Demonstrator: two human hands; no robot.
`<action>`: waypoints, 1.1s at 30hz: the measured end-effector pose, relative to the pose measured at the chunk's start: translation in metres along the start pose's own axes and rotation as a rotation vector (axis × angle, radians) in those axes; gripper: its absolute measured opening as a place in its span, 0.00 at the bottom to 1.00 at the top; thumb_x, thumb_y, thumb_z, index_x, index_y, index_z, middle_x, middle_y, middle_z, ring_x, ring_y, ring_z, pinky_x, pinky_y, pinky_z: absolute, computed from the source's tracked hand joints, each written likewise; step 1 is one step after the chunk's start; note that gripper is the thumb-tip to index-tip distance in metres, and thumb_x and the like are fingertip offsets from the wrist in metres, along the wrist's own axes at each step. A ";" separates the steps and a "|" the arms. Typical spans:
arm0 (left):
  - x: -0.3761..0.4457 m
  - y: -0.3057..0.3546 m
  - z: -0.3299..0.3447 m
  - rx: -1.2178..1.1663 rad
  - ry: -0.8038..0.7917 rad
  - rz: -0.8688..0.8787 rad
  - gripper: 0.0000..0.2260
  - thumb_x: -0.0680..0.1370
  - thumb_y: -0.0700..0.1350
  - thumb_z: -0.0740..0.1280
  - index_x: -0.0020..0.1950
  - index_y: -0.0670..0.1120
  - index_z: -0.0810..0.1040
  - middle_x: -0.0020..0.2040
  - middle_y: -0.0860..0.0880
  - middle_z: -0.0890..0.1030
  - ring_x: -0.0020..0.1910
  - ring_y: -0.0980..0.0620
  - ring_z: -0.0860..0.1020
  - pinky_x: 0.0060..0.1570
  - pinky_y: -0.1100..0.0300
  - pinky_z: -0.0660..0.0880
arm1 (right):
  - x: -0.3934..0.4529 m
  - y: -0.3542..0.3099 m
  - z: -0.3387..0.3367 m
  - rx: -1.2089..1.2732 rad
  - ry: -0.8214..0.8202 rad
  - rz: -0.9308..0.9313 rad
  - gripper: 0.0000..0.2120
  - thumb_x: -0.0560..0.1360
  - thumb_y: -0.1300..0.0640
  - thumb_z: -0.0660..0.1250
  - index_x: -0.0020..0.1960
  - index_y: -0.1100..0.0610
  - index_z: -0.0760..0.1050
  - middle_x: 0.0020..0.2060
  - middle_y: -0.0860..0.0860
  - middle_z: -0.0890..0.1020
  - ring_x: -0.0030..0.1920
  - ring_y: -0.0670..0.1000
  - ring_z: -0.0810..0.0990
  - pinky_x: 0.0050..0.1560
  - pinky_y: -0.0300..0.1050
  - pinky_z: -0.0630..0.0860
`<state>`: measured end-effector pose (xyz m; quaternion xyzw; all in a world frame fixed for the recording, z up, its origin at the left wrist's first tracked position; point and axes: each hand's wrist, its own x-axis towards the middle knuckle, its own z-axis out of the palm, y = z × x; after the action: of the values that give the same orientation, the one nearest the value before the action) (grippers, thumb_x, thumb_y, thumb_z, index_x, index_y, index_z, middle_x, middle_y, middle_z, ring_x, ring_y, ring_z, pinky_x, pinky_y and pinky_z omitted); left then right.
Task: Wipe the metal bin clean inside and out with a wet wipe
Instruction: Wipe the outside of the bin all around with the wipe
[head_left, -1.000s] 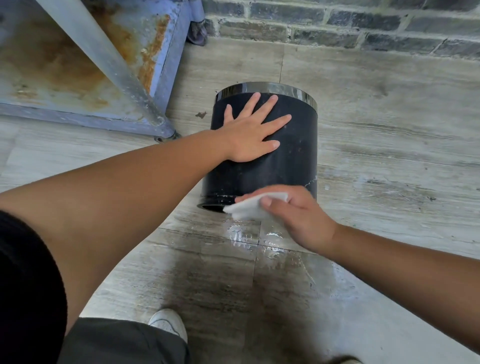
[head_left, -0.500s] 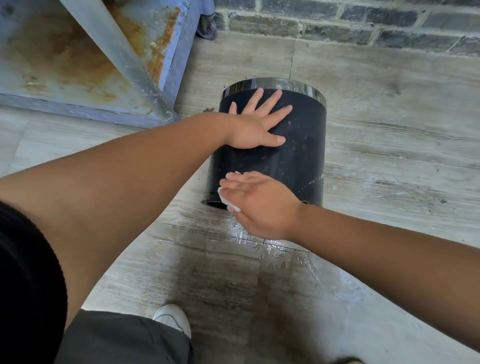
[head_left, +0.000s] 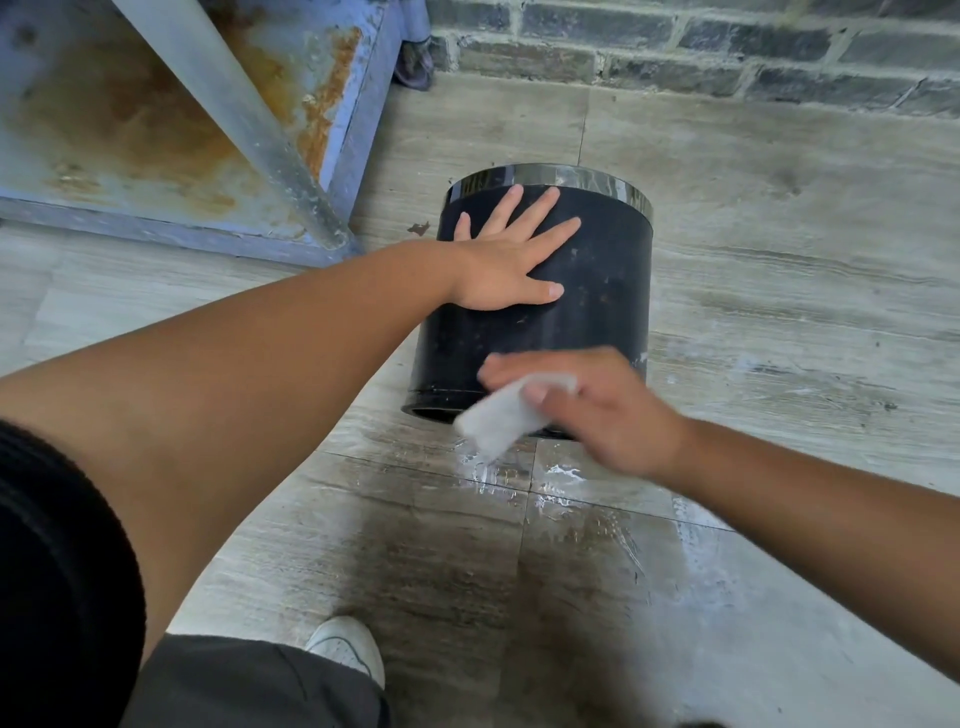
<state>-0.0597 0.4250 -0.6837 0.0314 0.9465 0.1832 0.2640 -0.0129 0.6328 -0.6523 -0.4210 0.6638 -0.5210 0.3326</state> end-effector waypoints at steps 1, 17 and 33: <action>0.000 0.000 0.000 -0.012 -0.002 0.001 0.34 0.78 0.63 0.56 0.77 0.63 0.39 0.76 0.58 0.29 0.73 0.50 0.27 0.69 0.32 0.36 | 0.001 0.003 -0.012 0.147 0.116 0.086 0.13 0.79 0.60 0.60 0.59 0.61 0.79 0.56 0.57 0.82 0.59 0.51 0.80 0.61 0.46 0.75; -0.004 -0.007 0.033 -0.079 0.422 -0.063 0.32 0.73 0.66 0.53 0.75 0.57 0.57 0.80 0.58 0.45 0.78 0.49 0.39 0.69 0.29 0.45 | -0.029 0.084 -0.005 -0.430 0.297 0.097 0.23 0.83 0.54 0.51 0.76 0.60 0.58 0.77 0.54 0.56 0.78 0.56 0.49 0.77 0.55 0.49; -0.022 -0.036 0.033 -0.225 0.464 -0.012 0.31 0.76 0.60 0.55 0.77 0.51 0.56 0.80 0.51 0.46 0.78 0.50 0.40 0.70 0.31 0.49 | -0.024 0.029 0.024 -0.546 -0.066 -0.249 0.15 0.78 0.59 0.64 0.63 0.63 0.78 0.63 0.58 0.79 0.68 0.56 0.74 0.69 0.55 0.68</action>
<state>-0.0222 0.3985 -0.7123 -0.0466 0.9555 0.2880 0.0425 0.0124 0.6477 -0.6861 -0.5896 0.7115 -0.3462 0.1623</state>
